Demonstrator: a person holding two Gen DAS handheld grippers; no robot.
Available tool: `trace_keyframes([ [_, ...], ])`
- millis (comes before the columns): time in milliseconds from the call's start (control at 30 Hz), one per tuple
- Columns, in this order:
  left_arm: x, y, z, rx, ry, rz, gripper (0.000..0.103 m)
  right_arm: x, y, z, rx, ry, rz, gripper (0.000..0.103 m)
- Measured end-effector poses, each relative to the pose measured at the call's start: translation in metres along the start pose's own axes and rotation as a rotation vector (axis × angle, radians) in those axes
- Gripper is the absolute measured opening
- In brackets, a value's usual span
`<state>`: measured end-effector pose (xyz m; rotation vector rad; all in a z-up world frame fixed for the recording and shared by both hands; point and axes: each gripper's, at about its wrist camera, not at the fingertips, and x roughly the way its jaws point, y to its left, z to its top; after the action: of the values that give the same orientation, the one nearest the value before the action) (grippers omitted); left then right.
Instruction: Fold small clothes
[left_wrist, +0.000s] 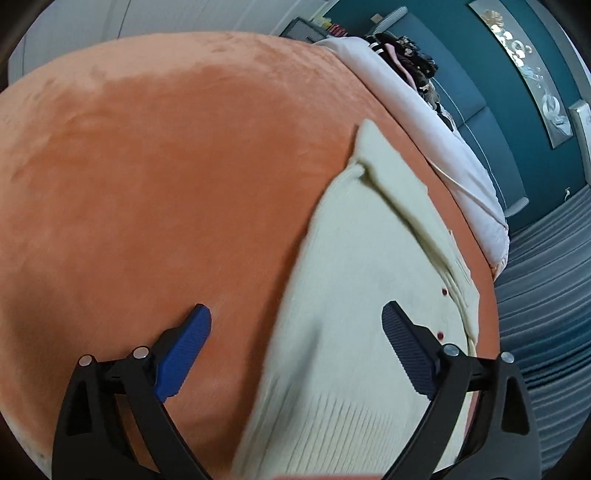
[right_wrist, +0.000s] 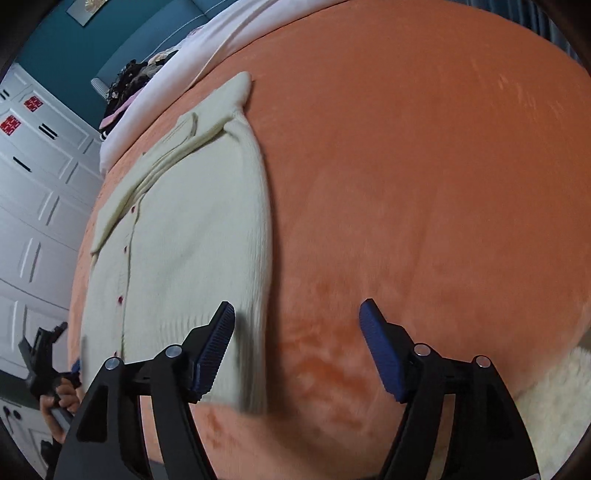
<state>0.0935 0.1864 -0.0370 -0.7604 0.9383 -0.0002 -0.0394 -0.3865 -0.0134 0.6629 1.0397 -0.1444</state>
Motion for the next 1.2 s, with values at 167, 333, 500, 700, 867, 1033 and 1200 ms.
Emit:
trace_keyframes([
  [167, -0.014, 0.0, -0.028, 0.013, 0.024, -0.009, 0.092, 0.012, 0.027, -0.03, 0.021, 0.053, 0.175, 0.075],
  [333, 0.0, -0.014, -0.023, 0.014, 0.066, -0.001, 0.064, 0.023, 0.042, -0.026, 0.084, 0.014, 0.226, 0.07],
  [500, 0.004, -0.023, -0.019, -0.012, 0.158, -0.035, 0.01, 0.007, 0.047, -0.007, 0.148, -0.029, 0.296, 0.009],
  [700, -0.041, -0.028, -0.027, 0.052, 0.151, -0.085, 0.008, -0.054, 0.052, -0.009, 0.026, -0.049, 0.321, 0.007],
  [867, -0.068, -0.003, -0.061, 0.088, 0.254, -0.021, 0.008, -0.075, 0.032, -0.047, -0.09, 0.13, 0.223, 0.007],
  [1033, -0.101, 0.027, -0.113, 0.164, 0.382, 0.074, 0.008, -0.1, 0.016, -0.113, -0.245, 0.384, 0.147, 0.007],
  [1200, -0.144, 0.028, -0.123, 0.187, 0.434, 0.074, 0.008, -0.147, 0.021, -0.133, -0.263, 0.462, 0.238, 0.007],
])
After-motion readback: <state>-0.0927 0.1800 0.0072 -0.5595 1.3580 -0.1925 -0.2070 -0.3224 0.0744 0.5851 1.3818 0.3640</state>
